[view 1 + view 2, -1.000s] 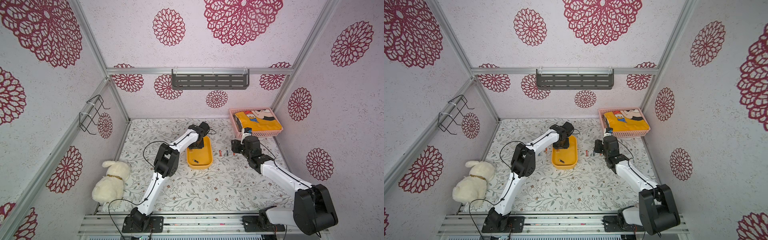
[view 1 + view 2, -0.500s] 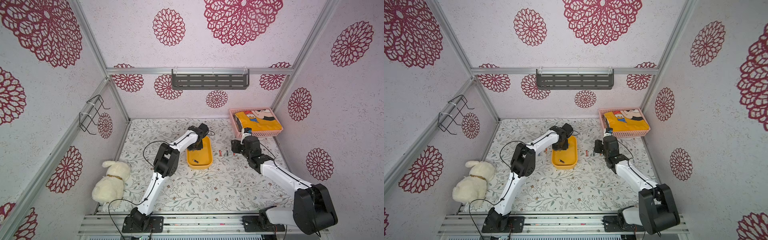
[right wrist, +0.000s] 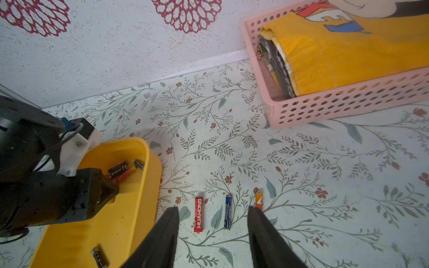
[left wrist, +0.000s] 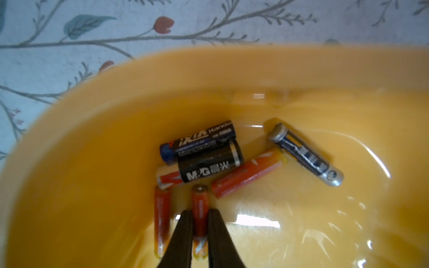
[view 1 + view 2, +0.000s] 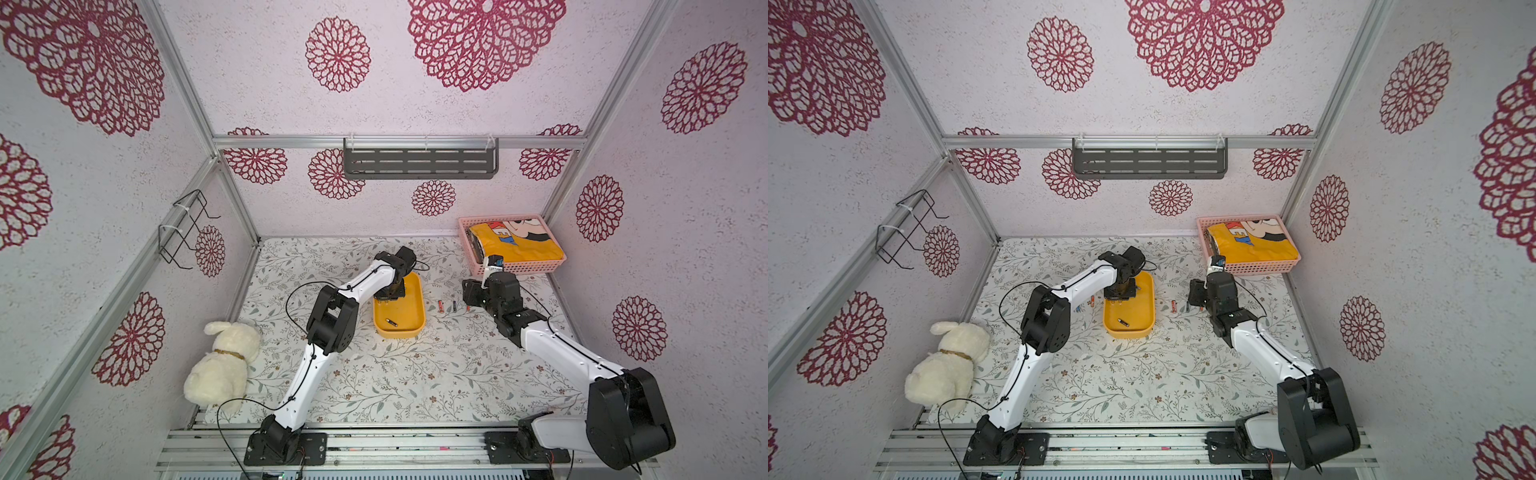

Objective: Take the batteries out of the storage box
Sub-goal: Pick up the battery from the storage box.

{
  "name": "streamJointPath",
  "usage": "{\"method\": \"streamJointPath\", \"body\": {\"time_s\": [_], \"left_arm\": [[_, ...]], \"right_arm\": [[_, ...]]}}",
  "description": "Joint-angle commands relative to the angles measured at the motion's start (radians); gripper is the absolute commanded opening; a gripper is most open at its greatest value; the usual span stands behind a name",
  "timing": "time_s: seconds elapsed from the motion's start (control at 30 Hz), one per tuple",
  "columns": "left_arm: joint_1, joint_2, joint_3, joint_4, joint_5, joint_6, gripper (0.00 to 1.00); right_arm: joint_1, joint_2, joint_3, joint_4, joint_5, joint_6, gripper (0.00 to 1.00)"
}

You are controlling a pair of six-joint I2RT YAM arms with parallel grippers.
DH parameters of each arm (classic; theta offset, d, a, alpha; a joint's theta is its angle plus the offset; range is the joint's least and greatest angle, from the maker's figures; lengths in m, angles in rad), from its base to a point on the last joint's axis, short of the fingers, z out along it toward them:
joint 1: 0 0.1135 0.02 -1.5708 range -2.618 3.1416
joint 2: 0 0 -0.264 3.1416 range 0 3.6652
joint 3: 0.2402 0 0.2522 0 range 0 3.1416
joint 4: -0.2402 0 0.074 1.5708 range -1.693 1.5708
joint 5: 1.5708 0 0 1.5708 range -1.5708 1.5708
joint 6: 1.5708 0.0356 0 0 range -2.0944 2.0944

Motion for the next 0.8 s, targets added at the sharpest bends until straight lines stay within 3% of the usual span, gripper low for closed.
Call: {"method": "streamJointPath", "body": {"time_s": [0.0,0.5,0.77], "left_arm": [[0.010,-0.012,-0.047,-0.013,0.008,0.012,0.02],[0.033,-0.322,-0.118,-0.019,-0.011,0.066,0.00],[0.203,-0.600,-0.489,0.193,0.040,0.161,0.00]], "right_arm": [[0.001,-0.046,-0.005,0.029,-0.003,-0.017,0.54],[0.003,-0.048,-0.010,0.048,-0.034,-0.016,0.55],[0.093,-0.039,-0.038,0.188,-0.252,-0.116,0.62]]}}
